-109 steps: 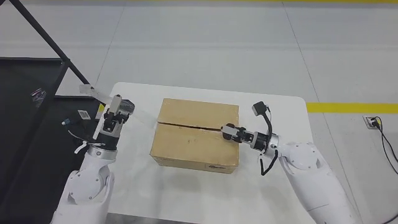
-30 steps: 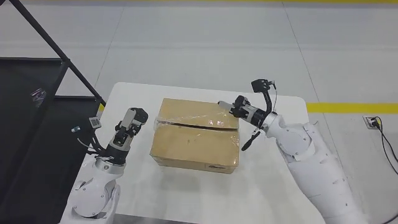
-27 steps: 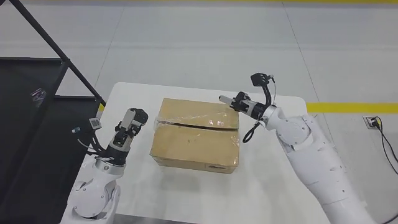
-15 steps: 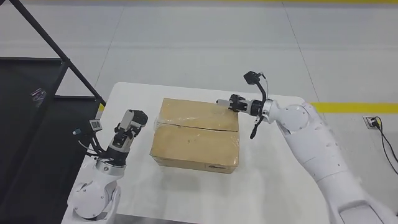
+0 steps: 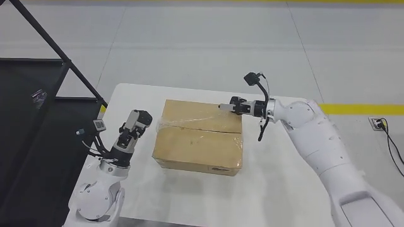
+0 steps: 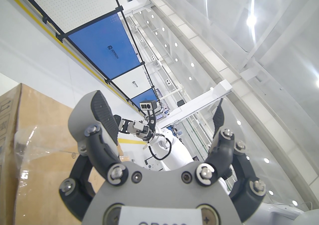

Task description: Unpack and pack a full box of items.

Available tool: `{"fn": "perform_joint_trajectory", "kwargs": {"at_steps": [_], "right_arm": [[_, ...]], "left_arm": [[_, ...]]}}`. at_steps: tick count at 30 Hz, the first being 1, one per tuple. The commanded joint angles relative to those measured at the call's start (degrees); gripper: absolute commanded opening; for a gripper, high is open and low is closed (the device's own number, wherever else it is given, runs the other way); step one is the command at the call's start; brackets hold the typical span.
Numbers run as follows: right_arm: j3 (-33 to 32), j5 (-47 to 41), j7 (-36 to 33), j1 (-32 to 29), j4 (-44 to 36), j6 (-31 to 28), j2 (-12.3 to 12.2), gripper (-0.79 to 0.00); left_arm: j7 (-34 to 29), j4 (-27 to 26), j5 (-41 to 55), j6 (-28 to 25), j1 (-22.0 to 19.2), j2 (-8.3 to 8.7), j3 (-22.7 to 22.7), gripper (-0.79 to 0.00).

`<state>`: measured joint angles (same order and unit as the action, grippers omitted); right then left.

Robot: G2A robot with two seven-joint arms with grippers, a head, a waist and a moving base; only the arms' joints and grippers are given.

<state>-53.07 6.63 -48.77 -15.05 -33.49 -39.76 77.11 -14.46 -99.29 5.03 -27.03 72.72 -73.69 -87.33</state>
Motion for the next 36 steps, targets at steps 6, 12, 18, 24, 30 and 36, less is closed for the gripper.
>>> {"fn": "perform_joint_trajectory", "kwargs": {"at_steps": [6,12,18,24,30,36], "right_arm": [[3.1,6.6,2.3,1.9,-0.8,4.7,1.0,-0.354],[4.4,10.6,2.2,2.6,-2.4,7.6,1.3,-0.419],[3.6,13.1,1.8,1.9,-5.2,9.9,0.4,-0.409],[1.2,12.7,-0.7,0.3,-7.6,9.5,-1.1,-0.406],[-1.1,11.1,-4.1,-1.6,-9.9,7.4,-2.5,-0.400],[-2.3,10.4,-5.8,-3.4,-12.8,6.3,-3.5,-0.400]], "left_arm": [[-0.5,-0.4,1.0,-0.3,0.5,0.15,-0.7,0.000],[-1.1,-0.4,2.2,-0.7,0.8,0.30,-1.5,0.000],[-1.2,-0.5,2.4,-0.7,0.8,0.36,-1.5,0.000],[-1.2,-0.4,1.8,-0.6,0.3,0.39,-1.0,0.000],[-1.1,-0.5,1.5,-0.4,0.2,0.41,-0.7,0.000],[-0.9,-0.7,1.3,-0.1,0.3,0.46,-0.7,0.000]]}}
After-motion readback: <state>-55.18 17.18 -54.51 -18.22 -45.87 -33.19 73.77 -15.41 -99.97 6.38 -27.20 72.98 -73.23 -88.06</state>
